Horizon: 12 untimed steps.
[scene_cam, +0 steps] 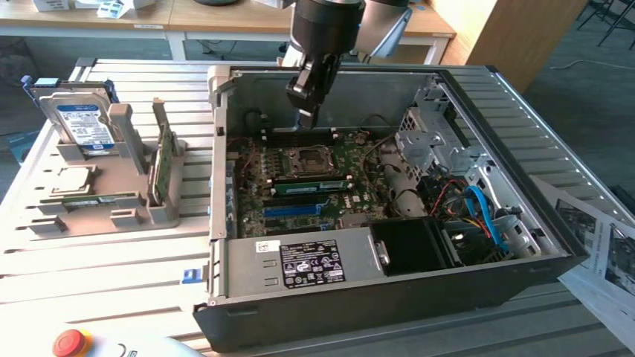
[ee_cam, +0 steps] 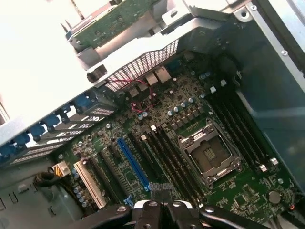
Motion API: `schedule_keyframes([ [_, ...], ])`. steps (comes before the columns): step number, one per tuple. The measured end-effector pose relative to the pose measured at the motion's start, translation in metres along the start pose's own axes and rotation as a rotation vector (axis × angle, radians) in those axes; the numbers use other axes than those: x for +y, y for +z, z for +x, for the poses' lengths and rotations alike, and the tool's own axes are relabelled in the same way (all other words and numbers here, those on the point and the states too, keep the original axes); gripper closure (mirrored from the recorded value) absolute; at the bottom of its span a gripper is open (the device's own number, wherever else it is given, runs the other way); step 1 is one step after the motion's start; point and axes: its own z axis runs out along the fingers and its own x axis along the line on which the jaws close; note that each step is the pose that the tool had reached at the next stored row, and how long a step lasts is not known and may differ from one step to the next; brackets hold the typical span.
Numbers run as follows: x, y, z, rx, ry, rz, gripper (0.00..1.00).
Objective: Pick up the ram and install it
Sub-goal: 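Press down the ram until it locks into place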
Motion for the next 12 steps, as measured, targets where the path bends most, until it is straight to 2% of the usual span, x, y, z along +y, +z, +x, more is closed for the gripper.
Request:
schedule_keyframes([
  [12,0.0000,0.0000,0.0000,-0.0063,0.167,-0.0102,0.89],
])
